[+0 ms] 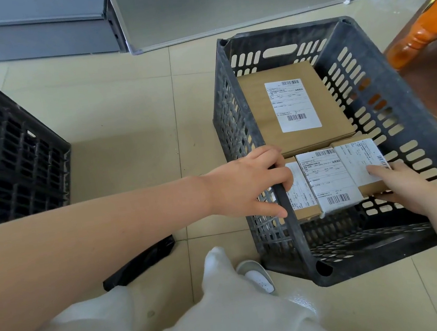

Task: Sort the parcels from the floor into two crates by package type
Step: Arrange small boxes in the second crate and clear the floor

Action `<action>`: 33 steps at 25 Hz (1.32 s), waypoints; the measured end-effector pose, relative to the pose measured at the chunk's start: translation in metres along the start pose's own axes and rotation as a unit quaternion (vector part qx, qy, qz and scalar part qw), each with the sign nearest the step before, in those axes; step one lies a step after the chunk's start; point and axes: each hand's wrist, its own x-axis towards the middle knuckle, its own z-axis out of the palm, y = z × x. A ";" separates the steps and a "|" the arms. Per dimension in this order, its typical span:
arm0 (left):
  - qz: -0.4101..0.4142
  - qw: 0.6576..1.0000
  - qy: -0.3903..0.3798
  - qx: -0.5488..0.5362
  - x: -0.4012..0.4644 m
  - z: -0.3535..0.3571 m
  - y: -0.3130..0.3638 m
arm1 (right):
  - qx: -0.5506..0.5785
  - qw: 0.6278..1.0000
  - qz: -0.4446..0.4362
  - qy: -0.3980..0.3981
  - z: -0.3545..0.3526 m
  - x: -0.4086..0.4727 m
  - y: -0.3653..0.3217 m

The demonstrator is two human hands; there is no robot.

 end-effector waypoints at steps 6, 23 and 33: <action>0.005 1.000 0.005 -0.002 0.001 0.004 -0.003 | -0.064 0.998 -0.027 -0.007 -0.005 -0.001 0.002; -0.109 0.992 0.067 0.005 -0.021 -0.053 -0.031 | -0.208 0.949 -0.188 0.147 0.037 -0.061 -0.074; -0.347 0.926 0.133 -0.062 -0.156 -0.042 -0.102 | -0.154 0.925 -0.346 0.025 0.162 -0.118 -0.162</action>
